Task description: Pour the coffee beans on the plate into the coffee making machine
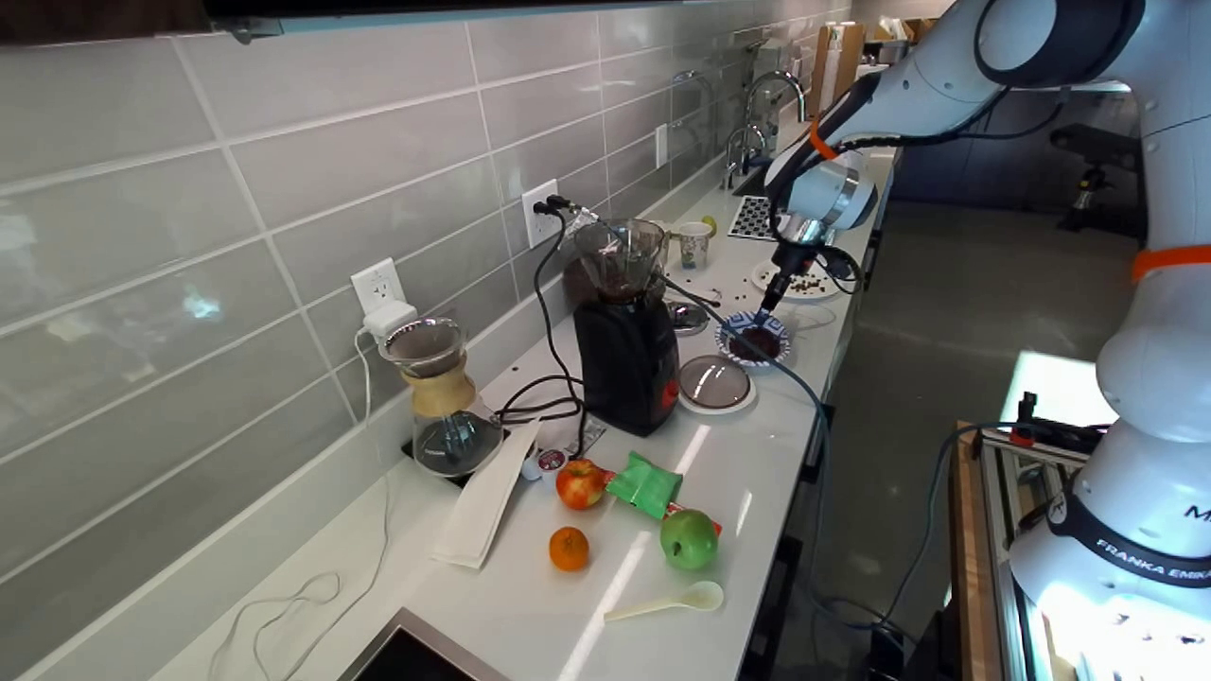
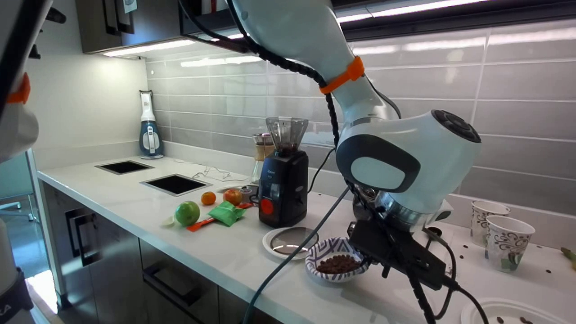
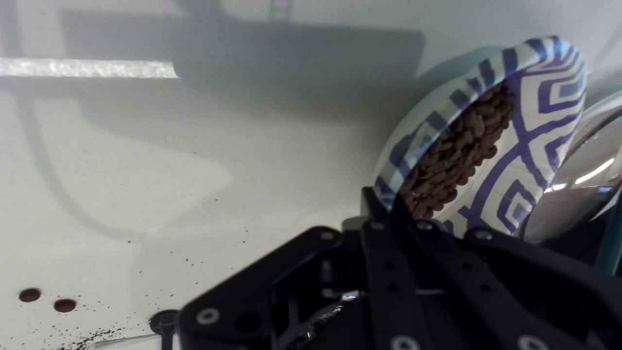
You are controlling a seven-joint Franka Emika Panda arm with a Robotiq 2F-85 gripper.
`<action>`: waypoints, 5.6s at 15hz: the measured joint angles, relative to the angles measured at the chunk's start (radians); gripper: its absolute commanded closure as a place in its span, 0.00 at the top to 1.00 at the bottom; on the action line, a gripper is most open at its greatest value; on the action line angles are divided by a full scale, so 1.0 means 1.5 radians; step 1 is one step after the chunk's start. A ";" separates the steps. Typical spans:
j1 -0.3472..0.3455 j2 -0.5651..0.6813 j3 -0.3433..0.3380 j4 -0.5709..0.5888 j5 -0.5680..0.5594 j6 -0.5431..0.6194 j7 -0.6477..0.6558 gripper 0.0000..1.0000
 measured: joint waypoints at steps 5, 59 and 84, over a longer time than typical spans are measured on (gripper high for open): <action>-0.004 -0.006 -0.029 0.019 0.002 -0.066 -0.001 0.01; 0.195 -0.175 -0.175 0.164 0.068 -0.533 0.138 0.01; 0.254 -0.247 -0.186 0.138 0.204 -0.472 -0.133 0.04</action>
